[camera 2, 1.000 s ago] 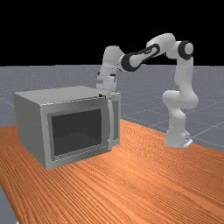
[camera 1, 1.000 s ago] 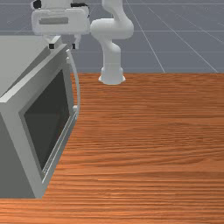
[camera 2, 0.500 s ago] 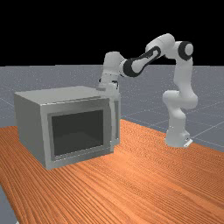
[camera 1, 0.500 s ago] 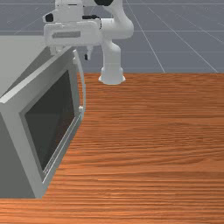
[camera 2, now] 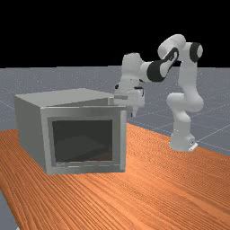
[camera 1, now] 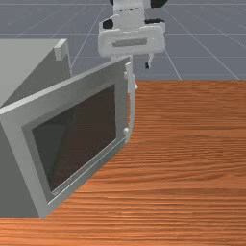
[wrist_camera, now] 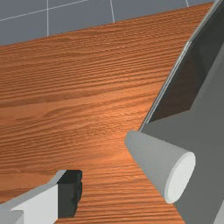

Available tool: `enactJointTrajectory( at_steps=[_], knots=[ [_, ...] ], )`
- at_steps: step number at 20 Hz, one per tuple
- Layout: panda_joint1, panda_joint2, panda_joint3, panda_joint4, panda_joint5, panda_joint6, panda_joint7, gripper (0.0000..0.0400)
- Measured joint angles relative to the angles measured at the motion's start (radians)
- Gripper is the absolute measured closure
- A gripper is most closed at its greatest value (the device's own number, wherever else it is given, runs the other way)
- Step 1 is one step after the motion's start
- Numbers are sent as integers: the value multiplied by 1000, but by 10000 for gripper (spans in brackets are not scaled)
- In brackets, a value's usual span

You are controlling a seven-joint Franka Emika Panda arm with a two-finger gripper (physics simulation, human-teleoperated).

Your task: Open the microwave

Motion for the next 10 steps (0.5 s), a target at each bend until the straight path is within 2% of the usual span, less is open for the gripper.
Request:
enactJointTrajectory(
  at_steps=[7,9,10],
  knots=[
    [-9,88,136,107,-3,-33,43,0],
    [13,148,156,180,-47,-42,52,0],
    [31,189,156,228,-85,-45,59,13]
  ],
)
